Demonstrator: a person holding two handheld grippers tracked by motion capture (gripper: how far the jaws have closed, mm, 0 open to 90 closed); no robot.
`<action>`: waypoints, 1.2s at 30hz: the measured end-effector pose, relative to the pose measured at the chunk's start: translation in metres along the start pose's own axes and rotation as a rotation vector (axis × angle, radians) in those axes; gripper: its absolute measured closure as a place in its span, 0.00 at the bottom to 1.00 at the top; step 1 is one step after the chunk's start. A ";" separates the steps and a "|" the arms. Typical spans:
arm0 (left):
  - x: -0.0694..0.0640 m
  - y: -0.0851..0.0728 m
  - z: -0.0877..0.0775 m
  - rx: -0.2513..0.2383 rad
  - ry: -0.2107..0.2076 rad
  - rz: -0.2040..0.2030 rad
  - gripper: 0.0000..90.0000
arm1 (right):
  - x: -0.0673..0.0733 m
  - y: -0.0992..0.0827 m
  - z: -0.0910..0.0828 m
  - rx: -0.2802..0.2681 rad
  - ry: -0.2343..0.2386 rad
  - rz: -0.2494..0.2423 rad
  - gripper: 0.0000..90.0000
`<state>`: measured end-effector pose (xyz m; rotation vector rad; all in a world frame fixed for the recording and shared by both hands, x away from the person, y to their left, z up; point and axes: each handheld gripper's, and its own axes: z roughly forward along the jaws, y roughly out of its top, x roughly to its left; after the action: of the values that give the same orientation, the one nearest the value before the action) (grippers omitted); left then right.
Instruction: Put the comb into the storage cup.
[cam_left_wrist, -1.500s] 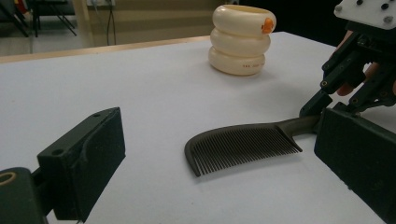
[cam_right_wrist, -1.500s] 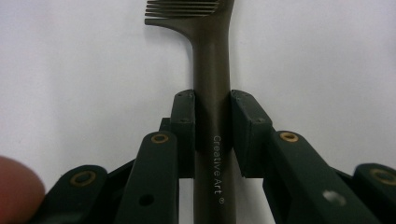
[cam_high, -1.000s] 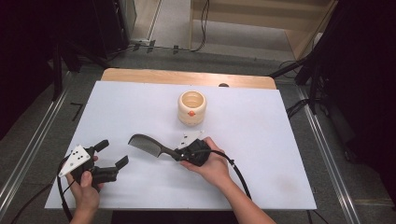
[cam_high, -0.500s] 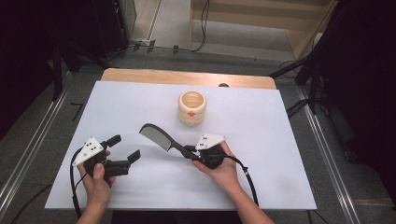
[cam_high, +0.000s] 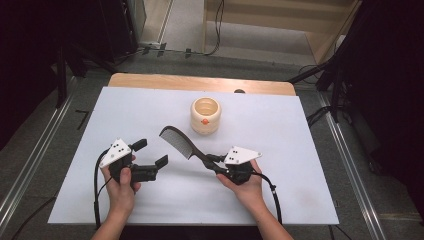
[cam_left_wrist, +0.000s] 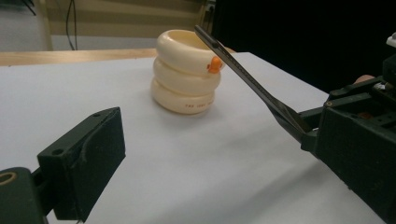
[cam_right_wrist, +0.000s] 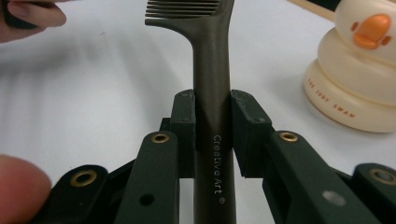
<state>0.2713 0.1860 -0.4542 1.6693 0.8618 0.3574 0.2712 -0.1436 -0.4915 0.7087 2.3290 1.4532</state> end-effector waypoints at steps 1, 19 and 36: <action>-0.001 0.001 0.001 0.001 0.000 -0.002 0.02 | 0.000 0.000 0.000 0.000 0.000 0.000 0.79; -0.023 0.019 0.033 0.023 -0.027 -0.059 0.16 | -0.001 -0.010 -0.018 -0.077 -0.030 0.023 0.79; -0.041 0.030 0.053 0.038 -0.053 -0.097 0.49 | 0.005 -0.008 -0.020 -0.098 -0.041 -0.006 0.79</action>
<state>0.2882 0.1174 -0.4329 1.6580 0.9116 0.2300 0.2551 -0.1587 -0.4901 0.6974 2.2103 1.5243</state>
